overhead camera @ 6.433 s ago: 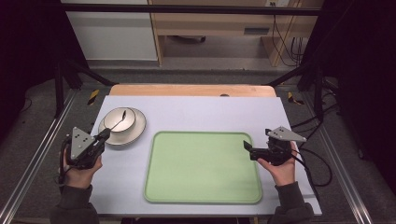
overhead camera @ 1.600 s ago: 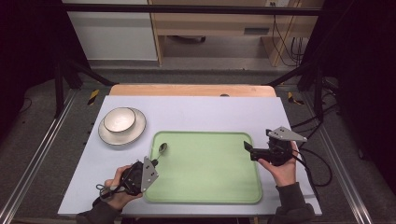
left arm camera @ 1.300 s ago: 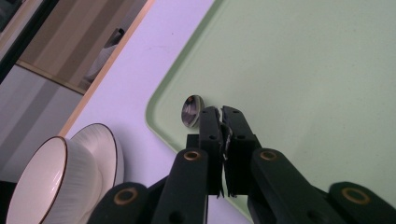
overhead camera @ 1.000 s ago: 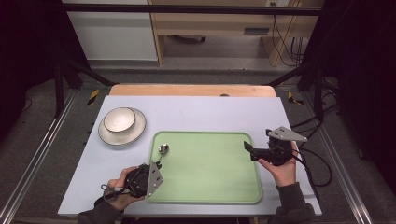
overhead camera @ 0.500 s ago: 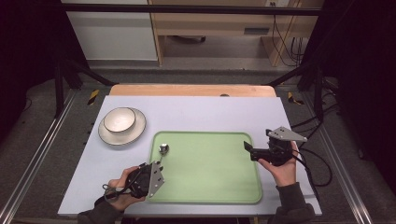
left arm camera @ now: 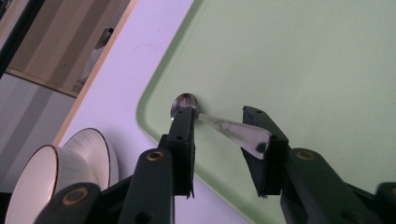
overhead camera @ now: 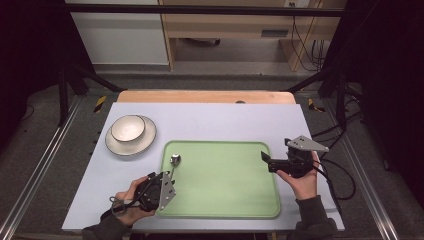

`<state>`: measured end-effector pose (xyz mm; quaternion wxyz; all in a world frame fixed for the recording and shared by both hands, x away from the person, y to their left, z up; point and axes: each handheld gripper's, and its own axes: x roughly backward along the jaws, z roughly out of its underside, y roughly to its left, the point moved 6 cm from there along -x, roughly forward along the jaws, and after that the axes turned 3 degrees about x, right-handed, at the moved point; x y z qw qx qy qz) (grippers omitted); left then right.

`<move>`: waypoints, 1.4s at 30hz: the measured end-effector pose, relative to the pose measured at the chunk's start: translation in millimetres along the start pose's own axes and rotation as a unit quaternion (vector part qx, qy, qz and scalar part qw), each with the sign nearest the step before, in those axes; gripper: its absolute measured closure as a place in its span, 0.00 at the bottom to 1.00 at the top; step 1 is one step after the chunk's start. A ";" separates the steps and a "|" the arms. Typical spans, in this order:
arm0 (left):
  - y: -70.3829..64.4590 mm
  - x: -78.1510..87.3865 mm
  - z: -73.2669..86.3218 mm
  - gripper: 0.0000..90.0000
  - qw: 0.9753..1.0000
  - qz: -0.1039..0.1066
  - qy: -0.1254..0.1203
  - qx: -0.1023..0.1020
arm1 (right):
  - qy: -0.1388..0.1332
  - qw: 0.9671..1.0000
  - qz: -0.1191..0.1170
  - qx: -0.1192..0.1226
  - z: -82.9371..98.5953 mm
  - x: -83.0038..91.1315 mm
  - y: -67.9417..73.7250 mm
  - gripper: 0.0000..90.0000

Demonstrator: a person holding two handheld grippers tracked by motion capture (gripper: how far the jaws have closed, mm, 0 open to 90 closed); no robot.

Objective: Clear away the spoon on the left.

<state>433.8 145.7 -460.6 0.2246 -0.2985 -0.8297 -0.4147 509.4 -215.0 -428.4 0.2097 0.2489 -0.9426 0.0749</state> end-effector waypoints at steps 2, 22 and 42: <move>-0.2 -0.8 0.3 0.70 1.000 0.000 0.002 -0.002 | 0.001 1.000 0.000 0.001 0.1 -0.1 0.0 0.05; -3.0 -4.3 0.6 0.51 1.000 0.013 0.011 -0.009 | 0.001 1.000 -0.001 0.001 0.1 0.0 0.1 0.04; -11.0 -13.3 5.8 0.27 0.997 0.050 0.052 -0.024 | 0.003 1.000 -0.002 0.001 0.5 -0.7 0.3 0.04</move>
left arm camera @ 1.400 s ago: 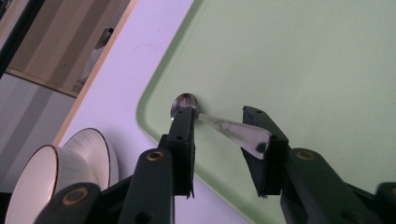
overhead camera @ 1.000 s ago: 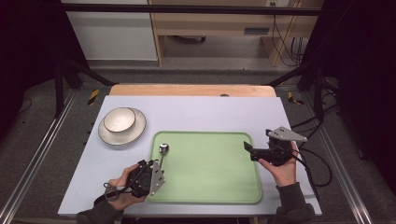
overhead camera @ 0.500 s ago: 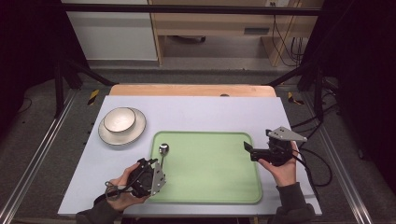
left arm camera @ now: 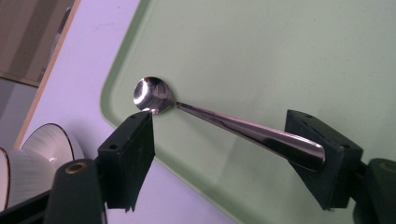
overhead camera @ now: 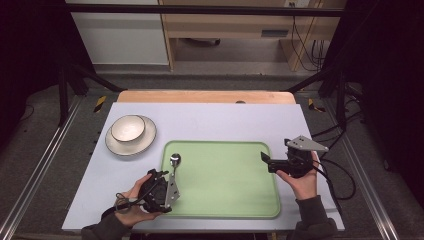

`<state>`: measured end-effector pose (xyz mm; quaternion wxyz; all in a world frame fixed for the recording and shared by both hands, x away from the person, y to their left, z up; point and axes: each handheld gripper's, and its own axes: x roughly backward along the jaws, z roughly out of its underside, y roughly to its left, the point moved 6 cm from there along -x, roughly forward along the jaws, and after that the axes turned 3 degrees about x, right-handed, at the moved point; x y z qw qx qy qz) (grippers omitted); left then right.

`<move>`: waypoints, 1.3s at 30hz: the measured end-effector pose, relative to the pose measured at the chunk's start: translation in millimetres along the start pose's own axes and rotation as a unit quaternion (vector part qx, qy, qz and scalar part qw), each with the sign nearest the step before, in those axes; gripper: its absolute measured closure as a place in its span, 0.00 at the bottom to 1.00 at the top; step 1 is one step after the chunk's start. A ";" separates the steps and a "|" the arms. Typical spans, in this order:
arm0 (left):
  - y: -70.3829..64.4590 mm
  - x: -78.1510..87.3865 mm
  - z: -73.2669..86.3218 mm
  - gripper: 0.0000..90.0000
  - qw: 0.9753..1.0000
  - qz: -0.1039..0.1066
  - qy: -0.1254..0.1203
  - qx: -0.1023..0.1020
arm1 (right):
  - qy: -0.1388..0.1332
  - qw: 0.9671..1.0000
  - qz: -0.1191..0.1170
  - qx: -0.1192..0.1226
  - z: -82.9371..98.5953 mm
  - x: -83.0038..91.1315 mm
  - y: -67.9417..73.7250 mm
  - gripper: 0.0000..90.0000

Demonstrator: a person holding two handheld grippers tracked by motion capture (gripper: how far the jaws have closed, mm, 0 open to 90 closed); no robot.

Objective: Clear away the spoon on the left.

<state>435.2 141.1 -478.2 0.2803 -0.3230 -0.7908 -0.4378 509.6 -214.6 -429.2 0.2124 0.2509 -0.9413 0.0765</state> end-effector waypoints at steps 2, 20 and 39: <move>0.0 -0.8 0.6 0.25 1.000 0.002 0.004 0.001 | 0.000 1.000 0.001 0.001 0.1 0.1 -0.4 0.04; -6.4 -7.2 3.4 0.15 0.999 0.033 0.023 -0.001 | 0.004 1.000 0.002 -0.002 0.5 -0.9 -0.8 0.02; -9.9 -5.4 0.8 0.12 0.998 0.053 0.019 0.006 | 0.003 1.000 0.003 -0.001 0.1 0.0 -1.3 0.02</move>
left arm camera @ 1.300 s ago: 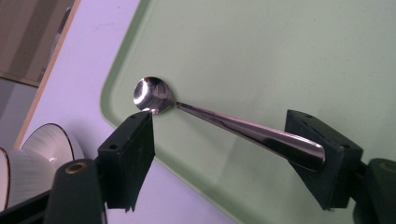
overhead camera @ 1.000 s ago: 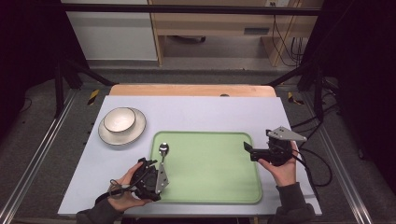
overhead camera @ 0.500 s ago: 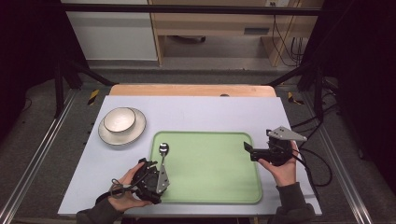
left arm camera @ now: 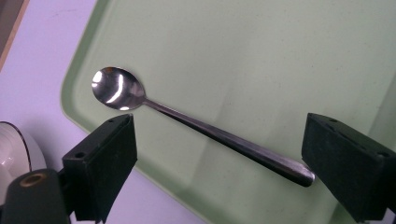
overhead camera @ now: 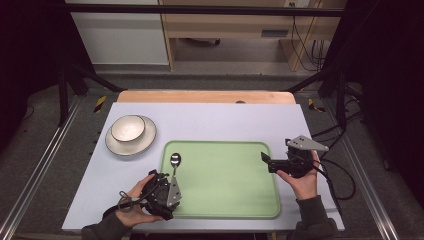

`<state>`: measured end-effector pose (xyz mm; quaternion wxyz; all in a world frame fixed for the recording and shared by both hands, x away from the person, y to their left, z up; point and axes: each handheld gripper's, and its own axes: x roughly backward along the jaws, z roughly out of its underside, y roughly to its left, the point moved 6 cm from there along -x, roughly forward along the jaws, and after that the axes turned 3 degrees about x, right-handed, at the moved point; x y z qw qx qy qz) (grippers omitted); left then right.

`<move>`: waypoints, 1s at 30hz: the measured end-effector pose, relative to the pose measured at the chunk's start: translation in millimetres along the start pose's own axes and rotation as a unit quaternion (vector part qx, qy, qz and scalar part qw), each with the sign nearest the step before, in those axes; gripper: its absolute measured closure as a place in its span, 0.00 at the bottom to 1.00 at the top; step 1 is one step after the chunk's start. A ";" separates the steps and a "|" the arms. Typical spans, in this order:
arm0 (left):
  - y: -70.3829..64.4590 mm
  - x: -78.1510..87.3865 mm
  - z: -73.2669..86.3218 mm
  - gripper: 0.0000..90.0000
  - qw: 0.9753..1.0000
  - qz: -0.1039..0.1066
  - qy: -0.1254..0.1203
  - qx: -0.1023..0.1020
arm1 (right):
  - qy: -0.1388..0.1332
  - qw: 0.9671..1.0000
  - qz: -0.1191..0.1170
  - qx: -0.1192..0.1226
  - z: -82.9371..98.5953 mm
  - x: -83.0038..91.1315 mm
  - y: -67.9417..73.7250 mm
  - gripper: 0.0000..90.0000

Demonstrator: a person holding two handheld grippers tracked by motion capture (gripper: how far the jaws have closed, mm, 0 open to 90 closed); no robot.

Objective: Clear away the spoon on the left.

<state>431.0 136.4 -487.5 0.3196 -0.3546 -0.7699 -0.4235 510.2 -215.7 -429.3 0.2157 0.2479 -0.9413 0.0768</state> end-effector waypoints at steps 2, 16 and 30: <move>-0.5 -0.5 -0.2 0.12 1.000 0.000 0.001 0.000 | 0.000 1.000 0.000 0.000 -0.1 0.2 0.1 0.02; 23.7 14.1 1.8 0.13 0.993 -0.015 -0.060 0.096 | -0.006 1.000 0.003 -0.004 -1.6 3.1 -1.4 0.02; 58.6 34.2 17.3 0.14 0.961 -0.039 -0.158 0.225 | -0.013 1.000 0.014 -0.006 -3.0 8.7 -7.8 0.02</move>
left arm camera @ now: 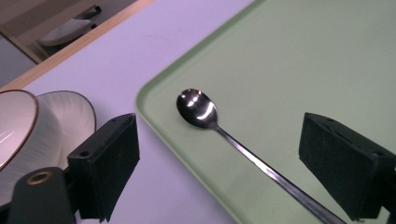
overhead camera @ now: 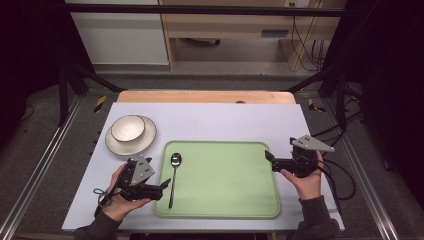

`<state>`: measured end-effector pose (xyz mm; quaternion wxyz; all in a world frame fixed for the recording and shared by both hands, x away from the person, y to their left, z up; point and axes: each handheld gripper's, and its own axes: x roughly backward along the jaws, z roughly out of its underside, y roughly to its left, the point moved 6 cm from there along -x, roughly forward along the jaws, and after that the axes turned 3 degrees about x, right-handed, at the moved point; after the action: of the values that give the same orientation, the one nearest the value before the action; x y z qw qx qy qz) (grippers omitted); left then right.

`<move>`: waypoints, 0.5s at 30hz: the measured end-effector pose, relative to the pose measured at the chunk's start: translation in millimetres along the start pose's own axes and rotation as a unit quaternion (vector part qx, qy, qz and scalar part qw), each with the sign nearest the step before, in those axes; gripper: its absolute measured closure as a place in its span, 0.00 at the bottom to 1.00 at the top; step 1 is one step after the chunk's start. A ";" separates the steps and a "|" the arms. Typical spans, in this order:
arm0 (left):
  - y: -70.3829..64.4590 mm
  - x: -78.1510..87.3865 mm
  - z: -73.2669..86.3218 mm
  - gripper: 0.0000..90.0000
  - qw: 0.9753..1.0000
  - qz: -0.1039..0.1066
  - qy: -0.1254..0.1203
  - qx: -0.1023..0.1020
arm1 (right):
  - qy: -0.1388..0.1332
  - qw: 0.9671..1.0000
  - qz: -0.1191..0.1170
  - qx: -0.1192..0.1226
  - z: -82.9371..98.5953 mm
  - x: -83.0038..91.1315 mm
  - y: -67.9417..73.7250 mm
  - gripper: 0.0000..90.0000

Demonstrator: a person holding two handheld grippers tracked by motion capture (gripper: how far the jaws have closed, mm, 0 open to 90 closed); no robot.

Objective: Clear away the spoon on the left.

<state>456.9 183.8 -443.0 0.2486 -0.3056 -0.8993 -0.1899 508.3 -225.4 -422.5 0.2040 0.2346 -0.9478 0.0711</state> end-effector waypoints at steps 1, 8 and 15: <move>3.4 1.8 0.3 0.14 1.000 -0.003 -0.004 0.009 | -0.002 1.000 0.001 -0.003 -0.2 0.3 -0.4 0.02; 24.4 12.3 4.2 0.14 0.995 -0.024 -0.051 0.081 | -0.004 1.000 0.009 -0.010 0.8 3.7 -6.4 0.02; 41.5 18.5 15.8 0.16 0.987 -0.047 -0.079 0.132 | -0.001 1.000 0.019 -0.013 2.6 5.2 -10.2 0.02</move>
<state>465.6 230.7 -437.4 0.2059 -0.2416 -0.9466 -0.0567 508.0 -237.2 -422.2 0.2049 0.2142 -0.9530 0.0623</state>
